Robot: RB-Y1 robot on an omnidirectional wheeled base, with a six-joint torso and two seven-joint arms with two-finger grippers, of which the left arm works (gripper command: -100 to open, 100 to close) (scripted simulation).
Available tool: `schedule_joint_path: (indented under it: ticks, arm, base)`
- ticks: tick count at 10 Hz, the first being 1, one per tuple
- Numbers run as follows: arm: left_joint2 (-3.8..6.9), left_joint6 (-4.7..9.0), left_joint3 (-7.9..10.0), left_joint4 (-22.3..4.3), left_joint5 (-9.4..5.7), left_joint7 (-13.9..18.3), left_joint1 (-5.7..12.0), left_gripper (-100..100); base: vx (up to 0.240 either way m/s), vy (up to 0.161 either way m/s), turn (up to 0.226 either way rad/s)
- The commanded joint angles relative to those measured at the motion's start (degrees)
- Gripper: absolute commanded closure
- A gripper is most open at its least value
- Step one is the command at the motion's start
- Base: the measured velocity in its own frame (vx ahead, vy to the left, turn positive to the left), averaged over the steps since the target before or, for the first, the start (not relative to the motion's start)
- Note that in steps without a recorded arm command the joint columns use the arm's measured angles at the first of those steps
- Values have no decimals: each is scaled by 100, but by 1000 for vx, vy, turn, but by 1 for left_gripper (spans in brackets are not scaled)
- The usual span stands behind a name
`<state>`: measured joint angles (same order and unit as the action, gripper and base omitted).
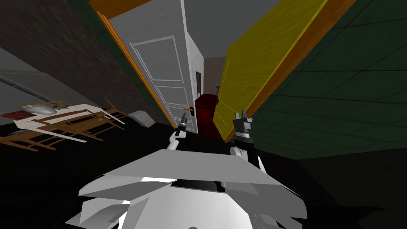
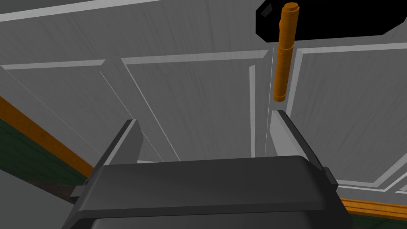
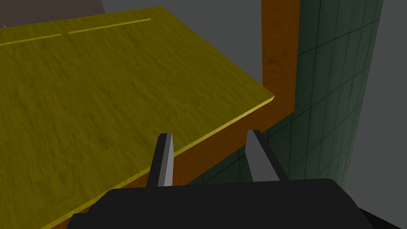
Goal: Push the door open
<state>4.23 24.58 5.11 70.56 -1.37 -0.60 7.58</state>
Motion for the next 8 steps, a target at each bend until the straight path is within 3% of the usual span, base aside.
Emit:
schedule_joint_path:
  ticks: [1, 8]
  arm:
    - [-16, -34, 25, -193, -5, -18, 114, -100]
    - [-129, -157, 144, -1081, -27, -101, 655, -100]
  base:
    - [23, 142, -153]
    - [16, 152, -135]
